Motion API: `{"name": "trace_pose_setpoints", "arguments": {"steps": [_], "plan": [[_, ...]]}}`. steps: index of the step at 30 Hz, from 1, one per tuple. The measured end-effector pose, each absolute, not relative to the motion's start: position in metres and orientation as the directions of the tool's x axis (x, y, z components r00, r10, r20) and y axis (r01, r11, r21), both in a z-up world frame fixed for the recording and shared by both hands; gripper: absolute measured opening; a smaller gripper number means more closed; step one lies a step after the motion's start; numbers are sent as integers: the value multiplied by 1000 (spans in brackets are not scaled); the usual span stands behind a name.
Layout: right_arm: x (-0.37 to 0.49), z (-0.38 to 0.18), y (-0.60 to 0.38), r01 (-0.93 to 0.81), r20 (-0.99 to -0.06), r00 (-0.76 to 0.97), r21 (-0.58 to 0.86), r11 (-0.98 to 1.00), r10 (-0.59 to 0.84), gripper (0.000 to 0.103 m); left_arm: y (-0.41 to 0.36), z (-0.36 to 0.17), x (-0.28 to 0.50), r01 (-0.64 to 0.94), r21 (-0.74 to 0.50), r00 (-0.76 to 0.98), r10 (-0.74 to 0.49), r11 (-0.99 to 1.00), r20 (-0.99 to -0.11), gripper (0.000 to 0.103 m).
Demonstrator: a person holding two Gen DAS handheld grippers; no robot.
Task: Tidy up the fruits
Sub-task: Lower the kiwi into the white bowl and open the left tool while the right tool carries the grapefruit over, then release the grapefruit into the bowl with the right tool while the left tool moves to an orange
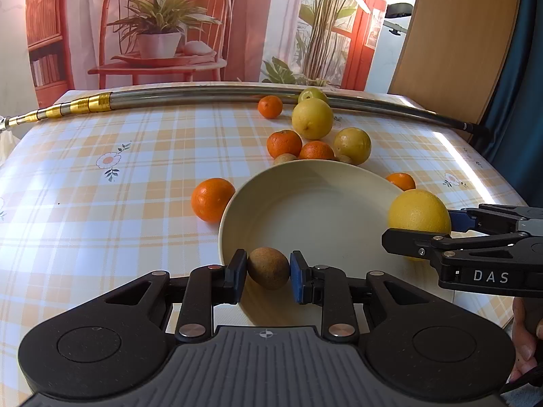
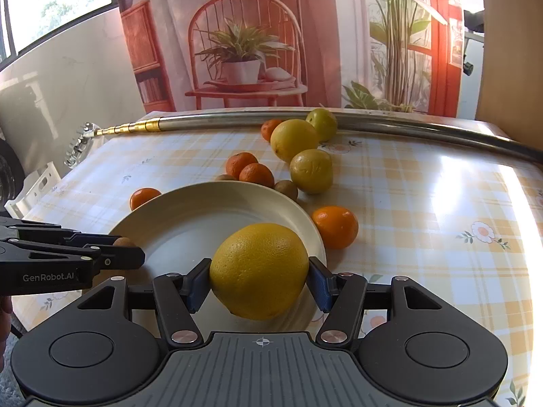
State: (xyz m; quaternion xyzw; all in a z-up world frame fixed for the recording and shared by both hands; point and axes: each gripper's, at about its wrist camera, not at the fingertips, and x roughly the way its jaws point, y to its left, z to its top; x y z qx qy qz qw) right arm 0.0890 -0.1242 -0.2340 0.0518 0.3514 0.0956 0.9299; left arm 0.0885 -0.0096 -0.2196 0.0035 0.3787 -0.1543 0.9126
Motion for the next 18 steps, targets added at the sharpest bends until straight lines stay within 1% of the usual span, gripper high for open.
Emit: {"name": "trace_pose_setpoints", "arguments": {"steps": [3,7,11,14,18], "plan": [[89,-235,-124,-143,-646,732,164,976,216,55,-9,-219,88,281,-111,671,-278,953,-688,29],[89,-237,-121,-151,-656,722,163,975,221,55,-8,-218,86,281,-115,675,-282,953,-682,32],[89,-237,-118,-161,-653,723,155,975,224,56,-10,-216,84,294,-120,682,-296,948,-668,44],[88,-234,-119,-154,-642,738,137,979,206,56,-11,-215,83,298,-109,691,-294,948,-661,47],[88,-233,-123,-148,-637,743,142,979,205,56,-11,-214,83,297,-114,696,-297,948,-654,49]]}}
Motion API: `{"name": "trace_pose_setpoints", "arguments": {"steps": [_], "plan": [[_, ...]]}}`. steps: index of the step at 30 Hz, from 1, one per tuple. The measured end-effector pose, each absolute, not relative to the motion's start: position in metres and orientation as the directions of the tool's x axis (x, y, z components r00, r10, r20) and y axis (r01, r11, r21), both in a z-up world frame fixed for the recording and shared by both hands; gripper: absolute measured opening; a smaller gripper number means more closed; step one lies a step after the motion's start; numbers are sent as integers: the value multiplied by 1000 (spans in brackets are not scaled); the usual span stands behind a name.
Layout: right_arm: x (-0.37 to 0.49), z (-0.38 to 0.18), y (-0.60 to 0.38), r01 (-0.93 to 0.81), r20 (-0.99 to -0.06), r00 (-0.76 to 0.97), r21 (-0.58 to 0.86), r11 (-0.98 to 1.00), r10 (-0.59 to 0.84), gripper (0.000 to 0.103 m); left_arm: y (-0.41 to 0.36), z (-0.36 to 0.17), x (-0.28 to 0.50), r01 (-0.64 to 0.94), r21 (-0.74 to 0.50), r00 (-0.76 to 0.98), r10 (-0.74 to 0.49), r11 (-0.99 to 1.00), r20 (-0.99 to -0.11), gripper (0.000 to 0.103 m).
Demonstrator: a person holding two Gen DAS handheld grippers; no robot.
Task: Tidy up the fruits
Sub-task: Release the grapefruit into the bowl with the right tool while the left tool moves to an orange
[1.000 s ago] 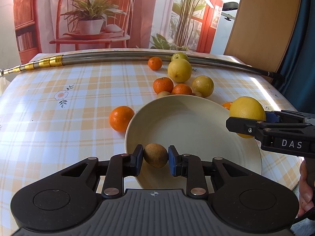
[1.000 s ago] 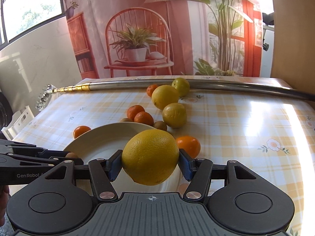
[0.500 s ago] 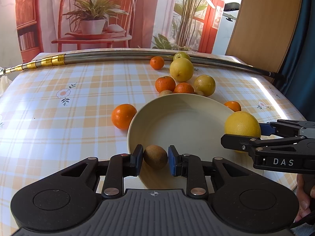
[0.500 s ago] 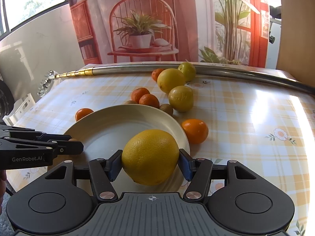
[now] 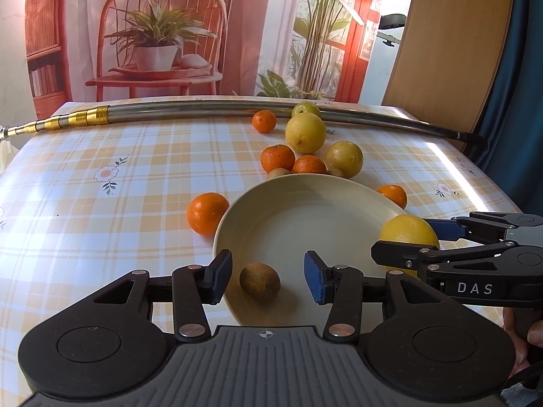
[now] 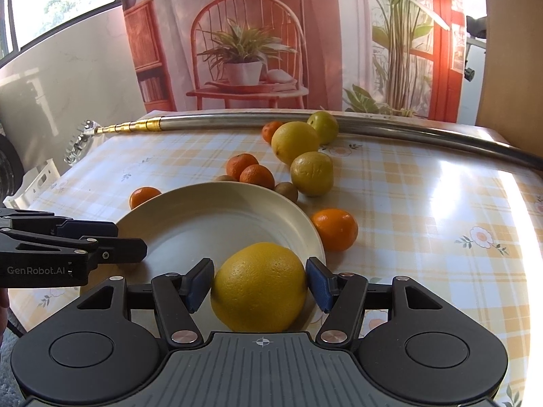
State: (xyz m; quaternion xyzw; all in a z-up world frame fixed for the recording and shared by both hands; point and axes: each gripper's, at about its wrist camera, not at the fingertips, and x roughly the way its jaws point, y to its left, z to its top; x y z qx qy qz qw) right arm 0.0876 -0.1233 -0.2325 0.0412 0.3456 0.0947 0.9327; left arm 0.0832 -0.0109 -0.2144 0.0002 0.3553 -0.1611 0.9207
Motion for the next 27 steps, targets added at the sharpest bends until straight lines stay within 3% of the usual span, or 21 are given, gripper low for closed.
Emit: {"name": "trace_pose_setpoints", "arguments": {"steps": [9,16,27], "plan": [[89,-215,-135,-146,-593,782,125,981,192,57,3,-202,91,243,-141,719,-276,960,-639,56],[98,-202,-151,-107,-573,802,134,985,165,63,24,-191,103,173,-156,733,-233,972,-639,56],[121,-197,-177,-29,-599,788,193,981,141,63,51,-191,147,71,-162,642,-169,984,-748,56]]}}
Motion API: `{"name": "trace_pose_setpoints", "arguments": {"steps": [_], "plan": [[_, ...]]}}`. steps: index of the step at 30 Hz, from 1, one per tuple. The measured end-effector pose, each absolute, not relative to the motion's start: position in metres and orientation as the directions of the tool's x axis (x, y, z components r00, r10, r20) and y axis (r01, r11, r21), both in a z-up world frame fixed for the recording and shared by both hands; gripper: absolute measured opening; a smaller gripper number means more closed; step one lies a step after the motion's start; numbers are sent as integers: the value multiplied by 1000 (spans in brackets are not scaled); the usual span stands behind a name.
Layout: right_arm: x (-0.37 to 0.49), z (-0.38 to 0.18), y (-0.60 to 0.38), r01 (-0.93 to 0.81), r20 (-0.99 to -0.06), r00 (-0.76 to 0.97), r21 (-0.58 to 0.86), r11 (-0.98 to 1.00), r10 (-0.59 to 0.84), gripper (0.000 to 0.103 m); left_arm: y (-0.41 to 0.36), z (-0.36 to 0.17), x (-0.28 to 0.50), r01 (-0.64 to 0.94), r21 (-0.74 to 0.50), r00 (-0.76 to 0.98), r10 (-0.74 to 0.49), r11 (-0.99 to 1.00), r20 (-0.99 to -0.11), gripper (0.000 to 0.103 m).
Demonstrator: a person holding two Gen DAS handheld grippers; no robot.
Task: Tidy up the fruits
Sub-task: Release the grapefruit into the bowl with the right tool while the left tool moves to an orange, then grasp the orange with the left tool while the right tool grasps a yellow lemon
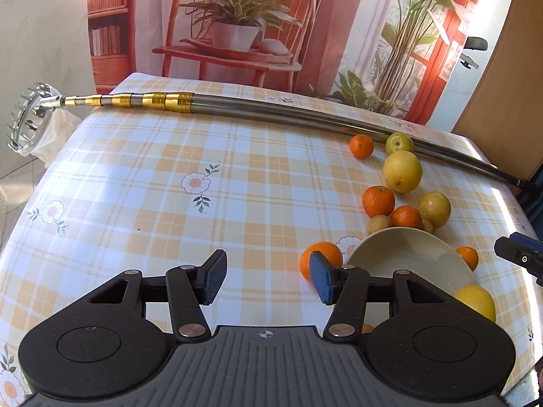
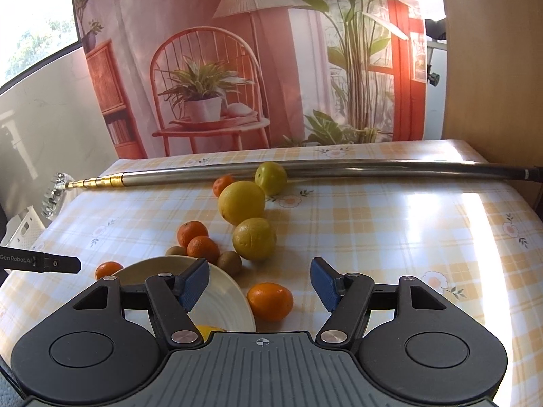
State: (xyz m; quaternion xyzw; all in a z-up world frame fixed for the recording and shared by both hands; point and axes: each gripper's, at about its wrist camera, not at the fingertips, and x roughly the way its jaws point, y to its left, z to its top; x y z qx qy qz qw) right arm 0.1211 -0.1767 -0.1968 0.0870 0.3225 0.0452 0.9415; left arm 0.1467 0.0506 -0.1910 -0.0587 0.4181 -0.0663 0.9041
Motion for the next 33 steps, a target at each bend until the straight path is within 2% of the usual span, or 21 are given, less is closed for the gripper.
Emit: {"name": "trace_pose_setpoints", "arguments": {"steps": [6,13,21,22,23,28,33], "plan": [[120,-202,-179,-16,-613,780,187,982,130,63,54,-201,166,7,-297,569,-248,955,-784,56],[119,-205,-180,-2,-616,779,186,983,118,63,53,-217,188,-123,-457,507,-340,881,-792,49],[118,-209,-183,13,-624,773,194,981,113,63,37,-231,196,-152,-482,485,-360,863,-797,46],[118,-210,-184,16,-625,773,197,980,113,63,37,-231,196,-150,-482,490,-359,863,-794,44],[118,-210,-185,18,-626,772,199,980,113,63,37,-231,196,-152,-474,495,-349,867,-796,38],[119,-212,-189,27,-628,770,205,978,111,63,43,-229,193,-147,-471,510,-341,870,-789,38],[124,-213,-191,11,-615,778,215,976,127,63,48,-224,187,-106,-416,530,-303,903,-792,38]]}}
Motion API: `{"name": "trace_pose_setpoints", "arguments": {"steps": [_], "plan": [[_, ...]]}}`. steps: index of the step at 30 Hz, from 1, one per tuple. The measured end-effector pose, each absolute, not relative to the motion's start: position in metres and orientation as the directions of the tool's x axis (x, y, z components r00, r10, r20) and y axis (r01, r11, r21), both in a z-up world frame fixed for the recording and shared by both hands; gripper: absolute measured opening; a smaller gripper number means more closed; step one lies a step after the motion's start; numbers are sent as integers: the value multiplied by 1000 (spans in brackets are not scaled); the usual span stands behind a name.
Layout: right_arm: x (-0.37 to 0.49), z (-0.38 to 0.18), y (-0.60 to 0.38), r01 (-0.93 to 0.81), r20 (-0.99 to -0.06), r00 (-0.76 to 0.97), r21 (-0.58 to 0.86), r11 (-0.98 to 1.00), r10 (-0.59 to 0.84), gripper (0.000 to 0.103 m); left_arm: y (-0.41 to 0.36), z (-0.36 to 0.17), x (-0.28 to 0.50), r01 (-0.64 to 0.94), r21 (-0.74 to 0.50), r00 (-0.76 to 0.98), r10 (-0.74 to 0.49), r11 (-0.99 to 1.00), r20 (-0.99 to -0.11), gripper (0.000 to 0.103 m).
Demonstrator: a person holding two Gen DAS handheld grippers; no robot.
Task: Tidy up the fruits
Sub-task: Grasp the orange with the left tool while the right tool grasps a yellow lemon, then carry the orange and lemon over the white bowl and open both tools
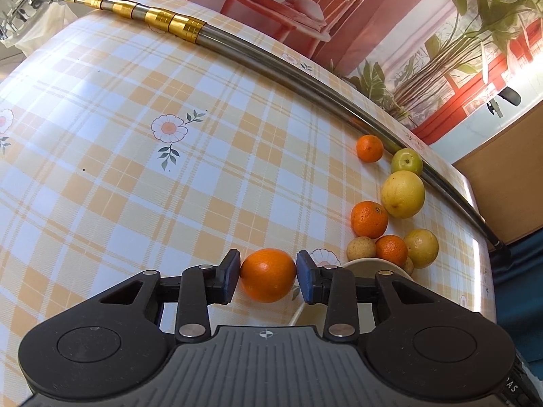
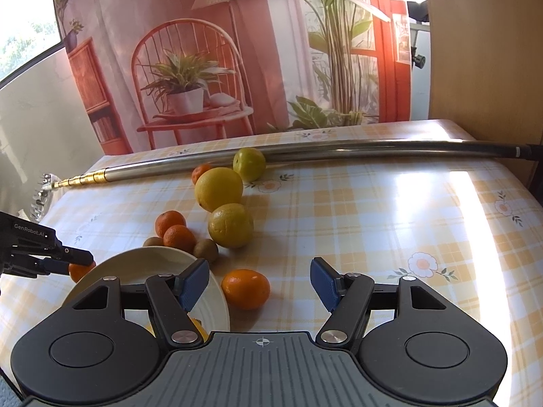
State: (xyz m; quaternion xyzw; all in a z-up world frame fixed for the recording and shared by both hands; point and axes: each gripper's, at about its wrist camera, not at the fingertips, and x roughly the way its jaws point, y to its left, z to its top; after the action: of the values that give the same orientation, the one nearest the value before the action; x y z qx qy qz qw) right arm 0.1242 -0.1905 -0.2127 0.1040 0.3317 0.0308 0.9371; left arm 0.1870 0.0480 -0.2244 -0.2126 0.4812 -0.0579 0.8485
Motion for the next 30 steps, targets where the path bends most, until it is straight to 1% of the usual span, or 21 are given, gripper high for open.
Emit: {"name": "trace_pose_setpoints", "arguments": {"steps": [5,7,12,15,17,19,21,22,23,30], "plan": [[145,-215,-204,-14,-574,798,290,957,185,63,50,-219,177,-9,-293,568,-236,956,-788,38],[157,-217,-206,-24,-567,799,305,952,202,63,53,-219,173,23,-276,574,-238,961,-783,38],[194,-228,-196,-54,-604,761,303,951,236,61,52,-219,166,67,-258,583,-247,964,-774,38],[212,-234,-188,-56,-628,735,319,946,255,60,53,-223,166,62,-273,570,-259,960,-780,38],[221,-239,-183,-54,-647,716,327,944,265,57,52,-227,167,58,-294,557,-275,954,-784,38],[228,-243,-179,-45,-665,698,327,944,264,54,50,-228,165,64,-286,564,-271,956,-780,38],[233,-247,-178,-39,-678,684,334,942,269,50,49,-228,164,71,-277,566,-268,958,-779,38],[234,-249,-178,-35,-684,678,336,941,270,46,49,-228,164,74,-276,568,-268,958,-779,38],[236,-251,-180,-33,-686,673,345,938,276,44,49,-228,163,75,-276,569,-268,958,-777,38],[230,-251,-182,-20,-674,686,360,933,274,43,47,-228,160,90,-267,582,-268,960,-768,38]]}}
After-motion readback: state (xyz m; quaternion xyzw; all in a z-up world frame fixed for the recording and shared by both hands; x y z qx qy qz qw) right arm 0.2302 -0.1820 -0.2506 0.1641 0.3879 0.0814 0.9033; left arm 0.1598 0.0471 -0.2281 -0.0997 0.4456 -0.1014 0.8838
